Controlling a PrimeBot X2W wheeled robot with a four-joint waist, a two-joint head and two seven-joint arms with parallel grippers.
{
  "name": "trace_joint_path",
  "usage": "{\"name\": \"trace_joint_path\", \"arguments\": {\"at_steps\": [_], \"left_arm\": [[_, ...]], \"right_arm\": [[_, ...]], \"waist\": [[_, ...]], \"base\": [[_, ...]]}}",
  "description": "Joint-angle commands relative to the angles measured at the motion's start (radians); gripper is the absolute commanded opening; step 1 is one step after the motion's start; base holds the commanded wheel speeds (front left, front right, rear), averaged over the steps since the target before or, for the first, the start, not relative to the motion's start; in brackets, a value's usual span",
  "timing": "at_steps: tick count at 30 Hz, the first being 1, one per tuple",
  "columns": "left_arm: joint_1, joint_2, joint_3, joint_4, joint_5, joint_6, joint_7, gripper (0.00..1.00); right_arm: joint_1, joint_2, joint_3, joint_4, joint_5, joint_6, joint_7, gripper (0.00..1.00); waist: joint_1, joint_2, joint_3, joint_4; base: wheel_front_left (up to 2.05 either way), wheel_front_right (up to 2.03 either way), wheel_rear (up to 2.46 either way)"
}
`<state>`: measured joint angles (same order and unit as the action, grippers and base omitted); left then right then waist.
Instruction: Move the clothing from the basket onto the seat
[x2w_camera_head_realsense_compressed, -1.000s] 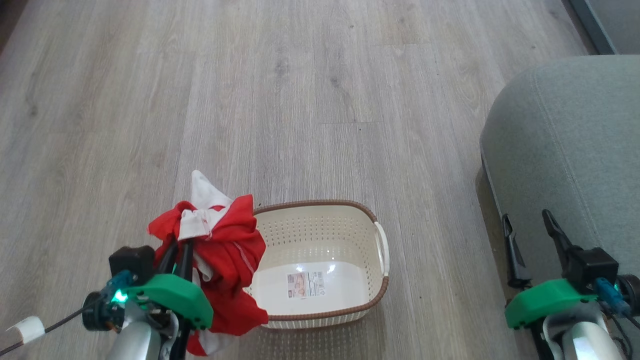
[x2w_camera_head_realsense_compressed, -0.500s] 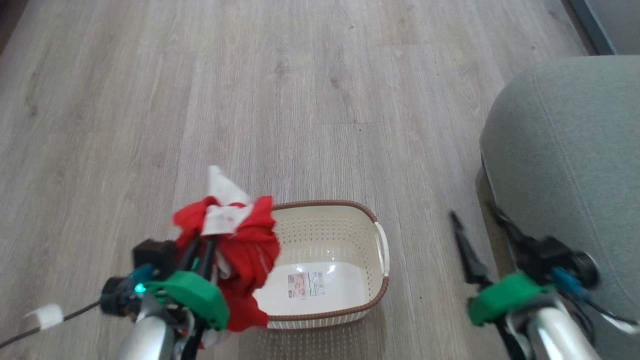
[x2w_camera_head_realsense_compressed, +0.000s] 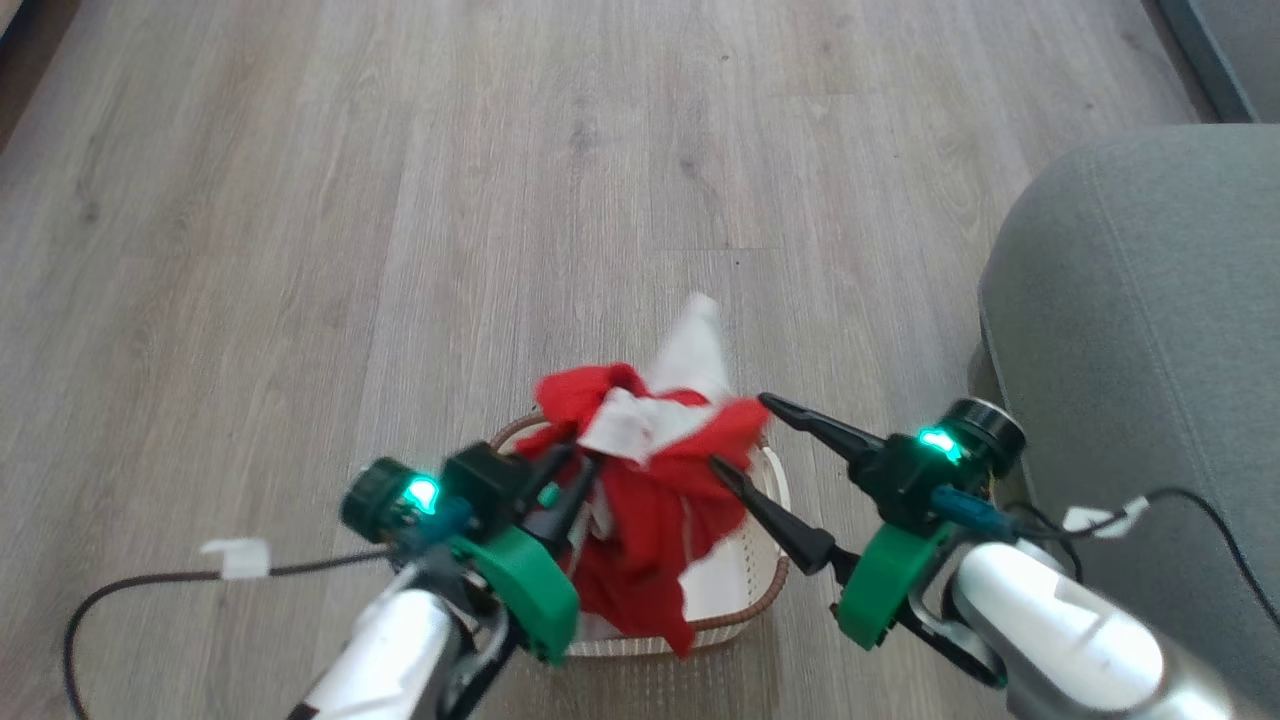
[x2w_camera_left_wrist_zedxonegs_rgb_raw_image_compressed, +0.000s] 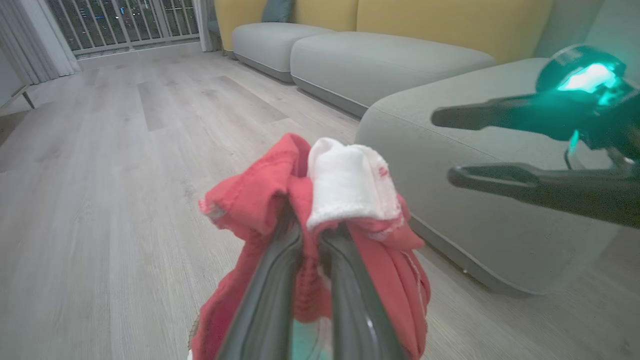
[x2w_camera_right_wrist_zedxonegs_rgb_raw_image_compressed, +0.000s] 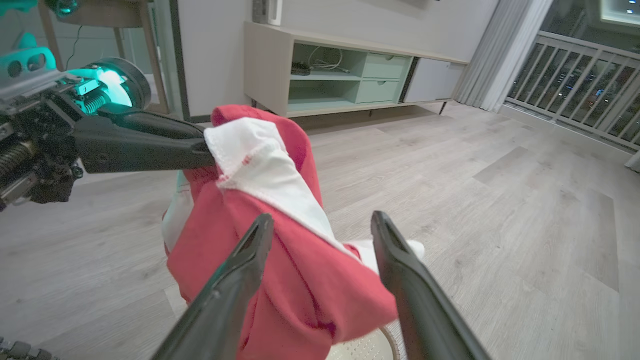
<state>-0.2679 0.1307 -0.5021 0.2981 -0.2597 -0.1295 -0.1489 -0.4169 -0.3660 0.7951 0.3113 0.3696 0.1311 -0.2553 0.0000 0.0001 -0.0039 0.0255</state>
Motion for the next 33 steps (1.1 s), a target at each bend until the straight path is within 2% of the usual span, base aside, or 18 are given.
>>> {"name": "trace_joint_path", "arguments": {"at_steps": [1, 8, 16, 23, 29, 33], "left_arm": [[-0.068, 0.024, 0.002, -0.052, -0.013, 0.0, -0.02, 0.0], [-0.133, 0.093, -0.217, -0.137, -0.119, -0.001, -0.068, 0.0], [-0.183, 0.15, -0.305, -0.17, -0.189, -0.001, -0.105, 0.0], [-0.207, 0.195, -0.375, -0.187, -0.236, -0.001, -0.112, 0.0], [-0.232, 0.229, -0.424, -0.21, -0.28, -0.001, -0.113, 0.0], [-0.239, 0.233, -0.438, -0.225, -0.297, -0.001, -0.113, 0.0]], "right_arm": [[-0.052, -0.018, 0.029, -0.02, 0.017, 0.0, -0.006, 1.0], [-0.165, -0.062, 0.228, 0.008, 0.089, 0.0, -0.006, 1.0], [-0.218, -0.088, 0.353, 0.032, 0.152, 0.0, -0.006, 1.0], [-0.233, -0.108, 0.372, 0.045, 0.12, 0.0, -0.006, 1.0], [-0.247, -0.126, 0.343, 0.02, 0.068, 0.0, -0.006, 1.0], [-0.245, -0.124, 0.332, 0.017, 0.061, 0.0, -0.006, 1.0]], "waist": [[0.0, -0.0001, 0.003, 0.001], [0.0, -0.0001, 0.009, 0.011], [0.0, -0.0001, 0.008, 0.014], [0.0, -0.0001, 0.005, 0.008], [0.0, -0.0001, 0.01, 0.001], [0.0, -0.0001, 0.012, 0.0]], "base": [[0.0, 0.0, 0.0], [0.0, 0.0, 0.0], [0.0, 0.0, 0.0], [0.0, 0.0, 0.0], [0.0, 0.0, 0.0], [0.0, 0.0, 0.0]]}}
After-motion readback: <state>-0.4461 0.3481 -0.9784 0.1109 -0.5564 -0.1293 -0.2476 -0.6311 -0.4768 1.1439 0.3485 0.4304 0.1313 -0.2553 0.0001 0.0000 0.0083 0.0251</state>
